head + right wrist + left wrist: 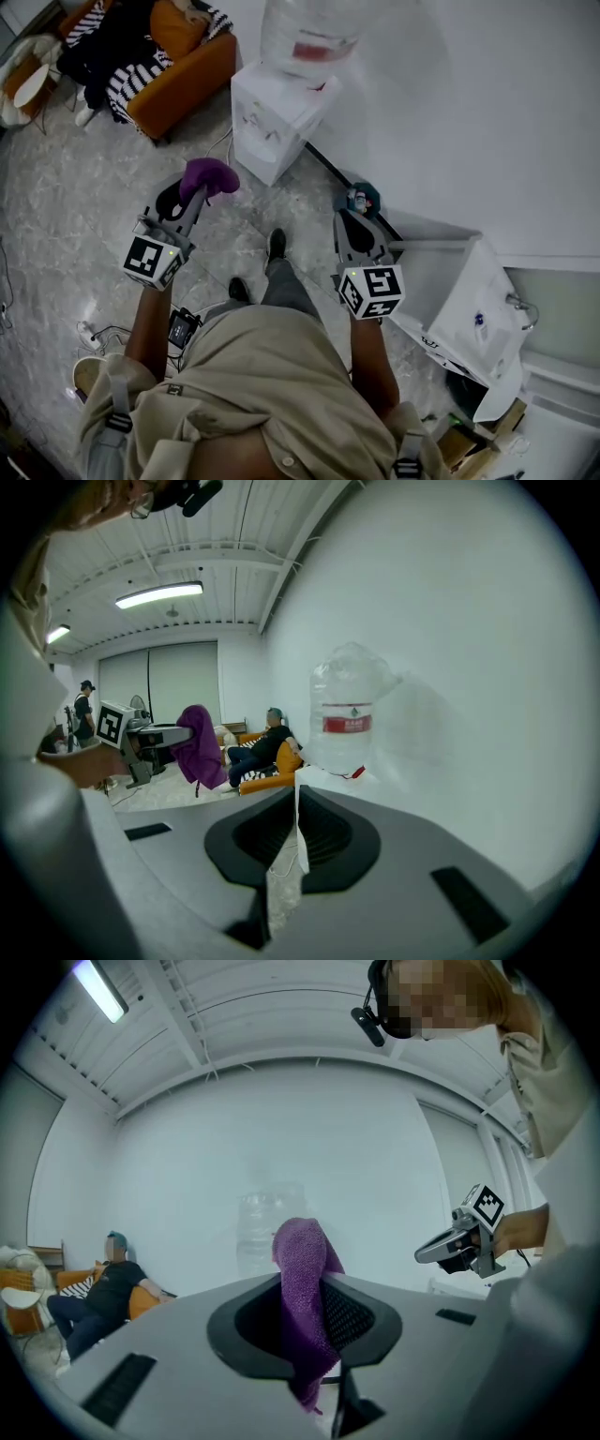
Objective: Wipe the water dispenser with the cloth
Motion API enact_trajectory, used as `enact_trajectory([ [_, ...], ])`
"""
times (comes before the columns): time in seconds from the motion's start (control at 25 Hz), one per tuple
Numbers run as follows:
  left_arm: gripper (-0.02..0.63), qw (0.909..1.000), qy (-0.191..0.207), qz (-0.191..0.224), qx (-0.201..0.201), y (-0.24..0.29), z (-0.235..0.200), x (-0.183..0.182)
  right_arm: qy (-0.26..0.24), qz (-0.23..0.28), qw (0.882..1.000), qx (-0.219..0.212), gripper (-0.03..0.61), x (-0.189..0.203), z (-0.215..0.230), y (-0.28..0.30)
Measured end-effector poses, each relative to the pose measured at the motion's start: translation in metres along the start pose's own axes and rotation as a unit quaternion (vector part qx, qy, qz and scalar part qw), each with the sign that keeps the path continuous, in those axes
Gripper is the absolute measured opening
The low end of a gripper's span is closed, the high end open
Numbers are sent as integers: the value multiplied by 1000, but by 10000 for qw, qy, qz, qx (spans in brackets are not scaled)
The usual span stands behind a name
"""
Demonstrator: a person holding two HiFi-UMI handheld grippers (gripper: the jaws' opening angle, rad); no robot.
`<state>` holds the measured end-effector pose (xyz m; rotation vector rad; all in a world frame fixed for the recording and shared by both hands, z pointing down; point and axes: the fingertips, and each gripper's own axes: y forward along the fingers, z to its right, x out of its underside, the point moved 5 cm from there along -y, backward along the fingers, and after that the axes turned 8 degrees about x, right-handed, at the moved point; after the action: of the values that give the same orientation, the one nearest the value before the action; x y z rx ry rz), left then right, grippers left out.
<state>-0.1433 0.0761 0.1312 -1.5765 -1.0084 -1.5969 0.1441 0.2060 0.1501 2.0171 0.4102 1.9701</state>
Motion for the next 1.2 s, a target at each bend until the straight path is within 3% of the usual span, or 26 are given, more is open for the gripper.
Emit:
enact_trajectory([
  [0.36,89,9948,8,-322,-971,45,-75,1,-223,34,9969,-754,28,-42,34,125],
  [0.72,87,9844,-171,-461,-1687,131,-139,27,-306,-288,9927,-1126,28,-39,84,215],
  [1.0,88,9739,-612,-450,-2141,175,-179,68,-433,-754,9891,-1187,28,-13,110,258],
  [1.2,88,9642,-886,-643,-2415,200,-204,130,-534,-1154,9871,-978,28,18,122,274],
])
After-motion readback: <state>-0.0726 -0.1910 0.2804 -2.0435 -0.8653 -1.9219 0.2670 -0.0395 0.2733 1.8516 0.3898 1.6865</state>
